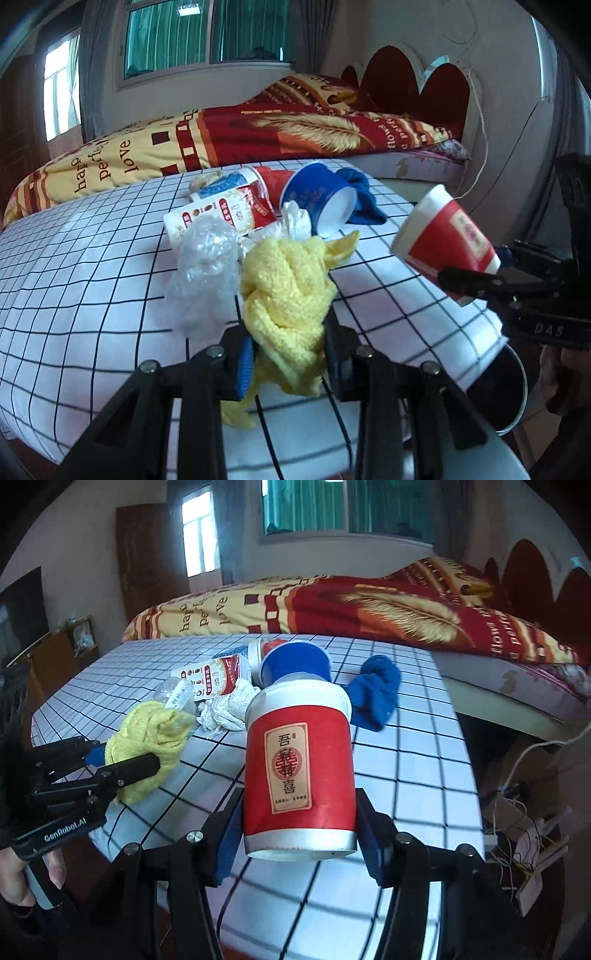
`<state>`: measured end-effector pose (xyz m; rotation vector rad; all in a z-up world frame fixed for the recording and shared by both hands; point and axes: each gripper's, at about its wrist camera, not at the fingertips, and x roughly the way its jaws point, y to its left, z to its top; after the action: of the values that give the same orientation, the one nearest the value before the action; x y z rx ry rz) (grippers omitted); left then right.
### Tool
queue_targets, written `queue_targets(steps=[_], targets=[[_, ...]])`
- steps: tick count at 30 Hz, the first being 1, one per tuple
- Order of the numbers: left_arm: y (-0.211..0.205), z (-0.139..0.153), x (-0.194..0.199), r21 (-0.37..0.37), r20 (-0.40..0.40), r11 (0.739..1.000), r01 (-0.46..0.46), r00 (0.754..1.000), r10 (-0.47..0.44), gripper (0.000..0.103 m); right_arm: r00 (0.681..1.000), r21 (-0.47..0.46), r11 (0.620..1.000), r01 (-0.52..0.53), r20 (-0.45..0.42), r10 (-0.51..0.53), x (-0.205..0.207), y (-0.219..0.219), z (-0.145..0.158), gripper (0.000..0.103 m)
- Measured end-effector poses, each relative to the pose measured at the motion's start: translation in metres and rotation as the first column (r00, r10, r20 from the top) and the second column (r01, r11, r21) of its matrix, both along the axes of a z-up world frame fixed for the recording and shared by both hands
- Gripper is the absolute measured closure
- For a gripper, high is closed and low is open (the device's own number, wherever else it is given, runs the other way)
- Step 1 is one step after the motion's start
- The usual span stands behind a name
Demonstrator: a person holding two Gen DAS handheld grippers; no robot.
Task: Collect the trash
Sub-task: 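Grasp the yellow cloth with the left tool while the right tool grasps the red paper cup, then carry the yellow cloth and red cup over the black bin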
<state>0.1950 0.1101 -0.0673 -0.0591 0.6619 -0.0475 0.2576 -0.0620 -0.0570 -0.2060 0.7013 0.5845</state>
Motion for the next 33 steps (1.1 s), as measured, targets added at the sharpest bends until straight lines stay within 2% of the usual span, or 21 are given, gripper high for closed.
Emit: queue_targets(steps=[7, 16, 23, 33], targets=[[-0.02, 0.014, -0.027, 0.0, 0.035, 0.999, 0.037, 0.999, -0.037, 0.07, 0.996, 0.037, 0.998, 0.055, 0.065, -0.057, -0.045, -0.035, 0.028, 0.045], [-0.045, 0.028, -0.047, -0.021, 0.069, 0.995, 0.101, 0.993, -0.1, 0.07, 0.98, 0.078, 0.985, 0.157, 0.114, -0.165, -0.09, -0.088, 0.05, 0.045], [-0.075, 0.03, -0.053, -0.035, 0.086, 0.985, 0.171, 0.982, -0.168, 0.07, 0.951, 0.099, 0.957, 0.272, 0.121, -0.283, -0.118, -0.145, 0.052, 0.045], [-0.127, 0.029, -0.053, -0.035, 0.081, 0.96, 0.279, 0.958, -0.275, 0.07, 0.915, 0.092, 0.919, 0.383, 0.102, -0.391, -0.145, -0.212, 0.041, 0.045]])
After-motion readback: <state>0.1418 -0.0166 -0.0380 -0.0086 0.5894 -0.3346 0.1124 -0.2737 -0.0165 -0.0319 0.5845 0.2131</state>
